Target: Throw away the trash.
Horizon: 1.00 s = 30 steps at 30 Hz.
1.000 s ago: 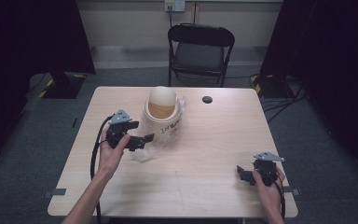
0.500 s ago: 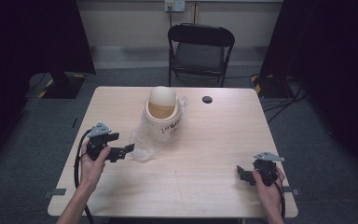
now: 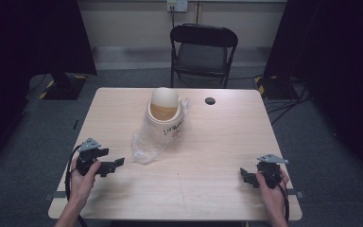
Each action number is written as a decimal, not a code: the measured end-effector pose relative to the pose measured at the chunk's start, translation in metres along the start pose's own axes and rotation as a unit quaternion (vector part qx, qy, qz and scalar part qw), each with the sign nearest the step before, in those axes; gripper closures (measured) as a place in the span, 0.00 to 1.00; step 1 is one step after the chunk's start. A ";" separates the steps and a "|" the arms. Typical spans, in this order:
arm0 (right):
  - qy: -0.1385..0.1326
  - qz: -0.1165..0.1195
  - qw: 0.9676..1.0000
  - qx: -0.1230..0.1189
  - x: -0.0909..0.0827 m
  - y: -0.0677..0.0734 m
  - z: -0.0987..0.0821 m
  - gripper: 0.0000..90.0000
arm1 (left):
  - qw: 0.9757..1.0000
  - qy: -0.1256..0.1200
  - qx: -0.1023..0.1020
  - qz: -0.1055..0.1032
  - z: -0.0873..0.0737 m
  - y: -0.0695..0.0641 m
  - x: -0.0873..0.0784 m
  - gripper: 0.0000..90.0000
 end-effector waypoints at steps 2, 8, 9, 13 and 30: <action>0.000 0.000 1.000 0.000 0.000 0.000 0.000 0.10 | 1.000 0.010 -0.001 0.007 -0.008 0.005 -0.001 0.18; 0.000 0.000 1.000 0.000 0.000 0.000 0.000 0.09 | 0.999 0.033 -0.003 0.025 -0.028 0.019 -0.003 0.18; 0.000 0.000 1.000 0.000 0.000 0.000 0.000 0.10 | 0.999 0.038 0.001 0.036 -0.032 0.022 -0.004 0.18; 0.000 0.000 1.000 0.000 0.000 0.000 0.000 0.10 | 0.998 0.040 0.005 0.043 -0.038 0.025 -0.003 0.18; 0.000 0.000 1.000 0.000 0.000 0.000 0.000 0.10 | 0.994 0.041 0.037 0.098 -0.057 0.040 0.007 0.13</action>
Point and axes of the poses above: each handheld gripper's, and its own axes: x roughly forward along the jaws, z roughly out of its top, y roughly to its left, the point moved 10 cm from there along x, roughly forward along the jaws, and after that the axes turned 9 degrees about -y, right-handed, at the moved point
